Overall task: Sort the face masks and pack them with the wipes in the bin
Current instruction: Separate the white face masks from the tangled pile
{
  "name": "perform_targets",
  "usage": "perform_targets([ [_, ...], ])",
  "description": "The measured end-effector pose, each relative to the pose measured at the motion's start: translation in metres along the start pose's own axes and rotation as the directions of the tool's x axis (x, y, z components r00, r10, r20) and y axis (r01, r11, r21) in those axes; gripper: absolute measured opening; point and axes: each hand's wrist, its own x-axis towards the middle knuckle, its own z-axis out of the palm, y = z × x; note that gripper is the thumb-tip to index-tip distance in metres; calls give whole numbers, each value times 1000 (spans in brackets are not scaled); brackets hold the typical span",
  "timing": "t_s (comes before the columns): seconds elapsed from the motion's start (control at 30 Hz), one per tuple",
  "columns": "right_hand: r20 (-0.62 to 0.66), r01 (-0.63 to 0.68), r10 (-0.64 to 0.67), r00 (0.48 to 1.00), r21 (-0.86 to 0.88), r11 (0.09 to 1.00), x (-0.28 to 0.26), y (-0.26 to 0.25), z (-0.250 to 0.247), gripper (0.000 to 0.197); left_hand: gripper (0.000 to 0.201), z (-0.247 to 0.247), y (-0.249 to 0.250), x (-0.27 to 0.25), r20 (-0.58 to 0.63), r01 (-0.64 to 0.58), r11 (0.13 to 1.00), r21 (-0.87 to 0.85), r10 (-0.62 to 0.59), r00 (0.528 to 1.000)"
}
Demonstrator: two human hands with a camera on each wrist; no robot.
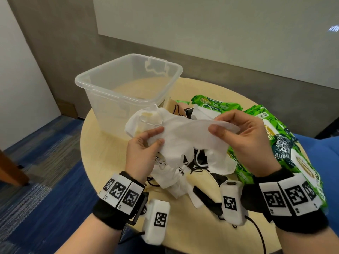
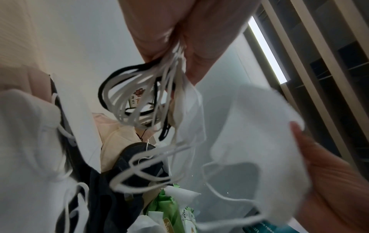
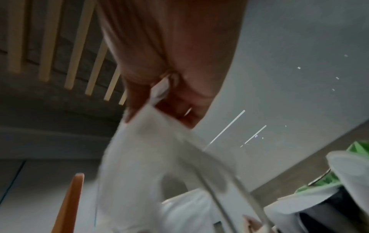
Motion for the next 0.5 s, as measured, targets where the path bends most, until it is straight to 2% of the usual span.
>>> perform_targets([
  [0.07,133,-51,30,991,157,986,1,-6,1,20,35,2,2,-1,32,-9,1000,-5,9,999],
  [0.13,179,-102,69,981,184,978,3,-5,2,19,37,4,3,-3,68,-14,1000,-27,16,998],
  [0.27,95,-163,162,982,6,987,8,12,10,18,37,7,5,-6,133,11,992,-123,5,991],
  [0.37,30,-165,168,985,-92,982,10,24,13,22,45,7,5,-8,223,28,981,-190,15,975],
  [0.5,-51,-153,146,988,-214,965,10,32,13,20,38,8,7,-12,285,10,979,-203,49,957],
])
